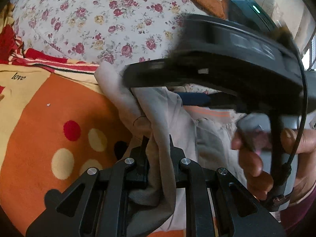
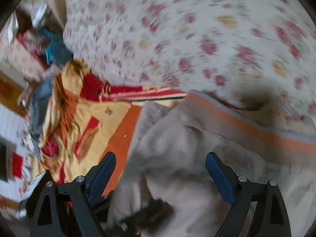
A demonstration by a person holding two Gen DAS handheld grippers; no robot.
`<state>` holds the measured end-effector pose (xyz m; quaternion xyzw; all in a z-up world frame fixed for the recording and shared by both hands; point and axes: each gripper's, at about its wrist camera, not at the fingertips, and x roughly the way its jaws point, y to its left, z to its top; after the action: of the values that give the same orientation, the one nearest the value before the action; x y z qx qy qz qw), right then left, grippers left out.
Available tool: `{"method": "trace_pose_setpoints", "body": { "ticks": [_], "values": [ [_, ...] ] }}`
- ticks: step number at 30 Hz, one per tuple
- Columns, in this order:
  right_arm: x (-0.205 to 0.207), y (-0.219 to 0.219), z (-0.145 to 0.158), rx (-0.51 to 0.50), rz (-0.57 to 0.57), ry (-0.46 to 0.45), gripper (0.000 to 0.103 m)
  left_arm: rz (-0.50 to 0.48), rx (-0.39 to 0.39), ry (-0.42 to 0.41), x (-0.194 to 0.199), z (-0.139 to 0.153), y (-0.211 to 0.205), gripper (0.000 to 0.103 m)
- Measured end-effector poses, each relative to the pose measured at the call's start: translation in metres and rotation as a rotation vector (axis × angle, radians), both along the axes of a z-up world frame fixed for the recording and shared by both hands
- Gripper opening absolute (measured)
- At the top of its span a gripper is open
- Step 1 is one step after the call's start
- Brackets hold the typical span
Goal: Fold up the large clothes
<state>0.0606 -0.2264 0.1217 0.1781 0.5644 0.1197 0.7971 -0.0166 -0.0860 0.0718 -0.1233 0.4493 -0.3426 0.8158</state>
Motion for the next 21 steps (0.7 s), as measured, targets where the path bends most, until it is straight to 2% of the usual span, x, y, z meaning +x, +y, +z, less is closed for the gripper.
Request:
{"method": "trace_pose_setpoints", "body": {
  "ticks": [5,7,10,12,13,14,17,18,19,21],
  "values": [
    [0.026,0.039,-0.018,-0.179,0.157,0.074,0.091,0.022,0.012,0.01,0.002,-0.004,0.001,0.013],
    [0.031,0.044,-0.027,-0.244,0.166,0.102,0.091,0.022,0.021,0.008,0.004,-0.004,0.001,0.013],
    [0.03,0.034,-0.033,-0.228,0.115,0.089,0.09,0.025,0.019,0.019,0.007,-0.006,0.003,0.013],
    [0.022,0.024,-0.032,-0.192,0.077,0.041,0.074,0.035,0.022,0.029,0.009,-0.007,0.004,0.013],
    [0.02,0.022,-0.03,-0.188,0.068,0.02,0.055,0.036,0.021,0.038,0.011,-0.007,0.004,0.013],
    [0.015,0.018,-0.028,-0.166,0.06,-0.001,0.044,0.035,0.018,0.047,0.013,-0.008,0.004,0.013],
    [0.002,0.01,-0.02,-0.141,0.043,-0.056,0.029,0.024,0.026,0.044,0.011,-0.008,0.001,0.013],
    [-0.002,0.009,-0.018,-0.134,0.036,-0.073,0.028,0.017,0.033,0.04,0.01,-0.007,-0.001,0.014],
    [-0.006,0.006,-0.015,-0.122,0.019,-0.087,0.026,0.013,0.039,0.039,0.009,-0.007,-0.002,0.017],
    [-0.014,-0.004,-0.012,-0.086,-0.018,-0.104,0.024,0.007,0.045,0.049,0.008,-0.007,-0.004,0.03]
  ]
}}
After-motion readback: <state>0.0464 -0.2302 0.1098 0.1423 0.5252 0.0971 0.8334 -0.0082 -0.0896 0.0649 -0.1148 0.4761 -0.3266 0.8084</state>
